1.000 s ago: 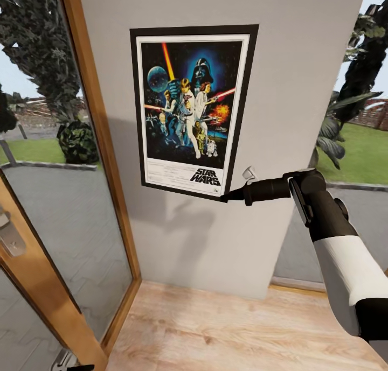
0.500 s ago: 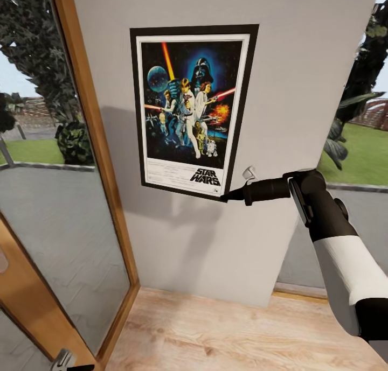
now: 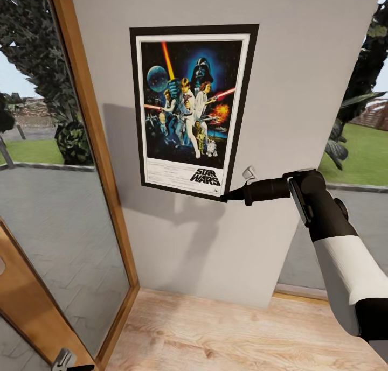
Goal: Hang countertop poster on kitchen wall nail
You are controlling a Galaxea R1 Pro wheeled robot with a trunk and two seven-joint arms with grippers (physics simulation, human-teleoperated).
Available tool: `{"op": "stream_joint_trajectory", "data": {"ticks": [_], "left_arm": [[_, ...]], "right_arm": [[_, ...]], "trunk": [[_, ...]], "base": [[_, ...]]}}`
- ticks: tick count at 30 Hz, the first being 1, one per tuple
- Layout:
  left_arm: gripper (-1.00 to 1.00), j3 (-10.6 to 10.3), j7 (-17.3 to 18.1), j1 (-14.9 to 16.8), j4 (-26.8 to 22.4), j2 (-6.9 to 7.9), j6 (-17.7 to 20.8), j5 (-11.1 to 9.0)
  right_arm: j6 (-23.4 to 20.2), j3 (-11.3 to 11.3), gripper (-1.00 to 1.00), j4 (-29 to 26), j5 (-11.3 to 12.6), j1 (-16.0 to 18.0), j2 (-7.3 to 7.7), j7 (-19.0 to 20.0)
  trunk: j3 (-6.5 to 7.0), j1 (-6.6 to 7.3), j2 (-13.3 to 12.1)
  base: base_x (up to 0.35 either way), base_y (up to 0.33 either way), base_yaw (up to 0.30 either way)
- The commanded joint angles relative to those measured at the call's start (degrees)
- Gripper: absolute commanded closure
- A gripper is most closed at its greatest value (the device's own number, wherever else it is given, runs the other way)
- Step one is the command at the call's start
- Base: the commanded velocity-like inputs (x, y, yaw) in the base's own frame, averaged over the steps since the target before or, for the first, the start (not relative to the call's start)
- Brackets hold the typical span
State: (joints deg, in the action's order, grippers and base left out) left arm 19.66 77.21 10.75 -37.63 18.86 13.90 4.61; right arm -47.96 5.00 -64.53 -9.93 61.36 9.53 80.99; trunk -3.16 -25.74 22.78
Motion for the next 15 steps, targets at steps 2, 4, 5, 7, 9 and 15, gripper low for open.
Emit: {"op": "stream_joint_trajectory", "data": {"ticks": [2,4,5,7,9,15], "left_arm": [[-1.00,0.3,0.4,0.1,-0.1,-0.06,0.6,0.5],[-1.00,0.3,0.4,0.1,-0.1,-0.06,0.6,0.5],[-1.00,0.3,0.4,0.1,-0.1,-0.06,0.6,0.5],[-1.00,0.3,0.4,0.1,-0.1,-0.06,0.6,0.5],[-1.00,0.3,0.4,0.1,-0.1,-0.06,0.6,0.5],[-1.00,0.3,0.4,0.1,-0.1,-0.06,0.6,0.5]], "right_arm": [[-0.6,0.0,1.00,-0.1,-0.4,0.1,0.00,0.5],[-0.6,0.0,1.00,-0.1,-0.4,0.1,0.00,0.5],[-0.6,0.0,1.00,-0.1,-0.4,0.1,-0.02,0.5],[-0.6,0.0,1.00,0.0,-0.4,0.1,-0.02,0.5],[-0.6,0.0,1.00,0.0,-0.4,0.1,-0.03,0.5],[-0.6,0.0,1.00,0.0,-0.4,0.1,-0.03,0.5]], "trunk": [[-0.14,-0.04,0.1],[-0.14,-0.04,0.1],[-0.14,-0.04,0.1],[-0.14,-0.04,0.1],[-0.14,-0.04,0.1],[-0.14,-0.04,0.1]], "base": [[0.012,0.000,0.000],[0.076,0.000,0.000],[0.168,0.000,0.000],[0.177,0.000,0.000],[0.096,0.000,0.000],[0.026,0.000,0.000]]}}
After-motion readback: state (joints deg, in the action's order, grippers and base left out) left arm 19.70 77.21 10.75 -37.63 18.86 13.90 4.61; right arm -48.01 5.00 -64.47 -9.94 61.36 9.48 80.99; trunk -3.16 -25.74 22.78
